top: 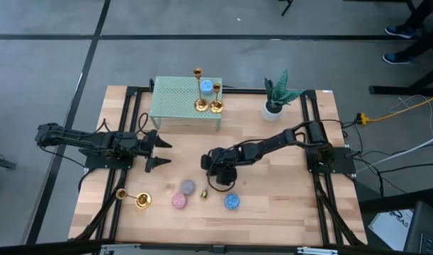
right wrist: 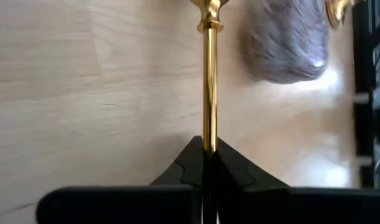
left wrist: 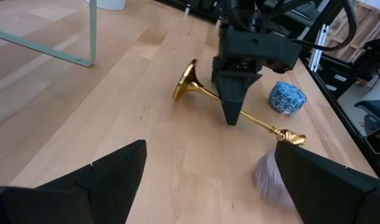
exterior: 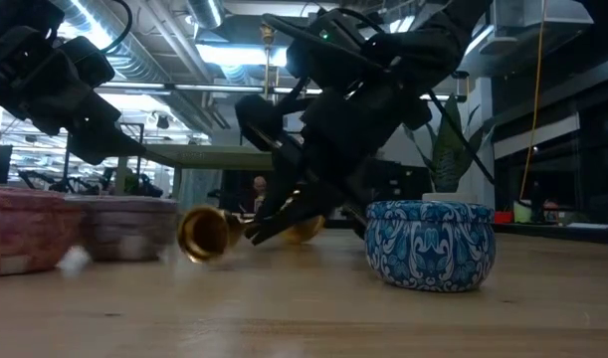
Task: Pick & Place candle stick holders
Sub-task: Put the gold candle holder on the shelf
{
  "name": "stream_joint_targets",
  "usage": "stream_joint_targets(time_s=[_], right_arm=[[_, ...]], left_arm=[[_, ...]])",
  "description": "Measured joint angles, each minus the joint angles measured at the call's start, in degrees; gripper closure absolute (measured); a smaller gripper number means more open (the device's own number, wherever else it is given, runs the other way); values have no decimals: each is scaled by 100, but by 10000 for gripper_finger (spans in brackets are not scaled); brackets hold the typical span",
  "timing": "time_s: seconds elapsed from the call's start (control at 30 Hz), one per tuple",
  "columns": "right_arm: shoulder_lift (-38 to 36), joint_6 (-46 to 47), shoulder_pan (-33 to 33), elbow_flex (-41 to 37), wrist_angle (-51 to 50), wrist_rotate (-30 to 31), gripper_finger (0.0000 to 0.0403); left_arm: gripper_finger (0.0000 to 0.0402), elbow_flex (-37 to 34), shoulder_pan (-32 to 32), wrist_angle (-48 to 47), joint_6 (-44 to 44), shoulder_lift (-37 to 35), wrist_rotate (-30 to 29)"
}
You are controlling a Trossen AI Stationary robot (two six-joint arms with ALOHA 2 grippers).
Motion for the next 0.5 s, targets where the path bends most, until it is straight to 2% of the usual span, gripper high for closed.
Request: stream_joint_targets(time_s=[0.13,0.23,0.33,0.5], right_arm=[[-192,916,-107,-14,-49,-13,372],[-499,1546,-258,-13,-85,-150,388],[-845,2307,-428,-13,-152,-588,388],[-1393,4236,-665,-11,-26,-1305,387]], left_arm=[[49,0,-1,0,0,0,0],[48,-1,0,0,0,0,0],[48,1,0,0,0,0,0],[48,0,-2,0,0,0,0]])
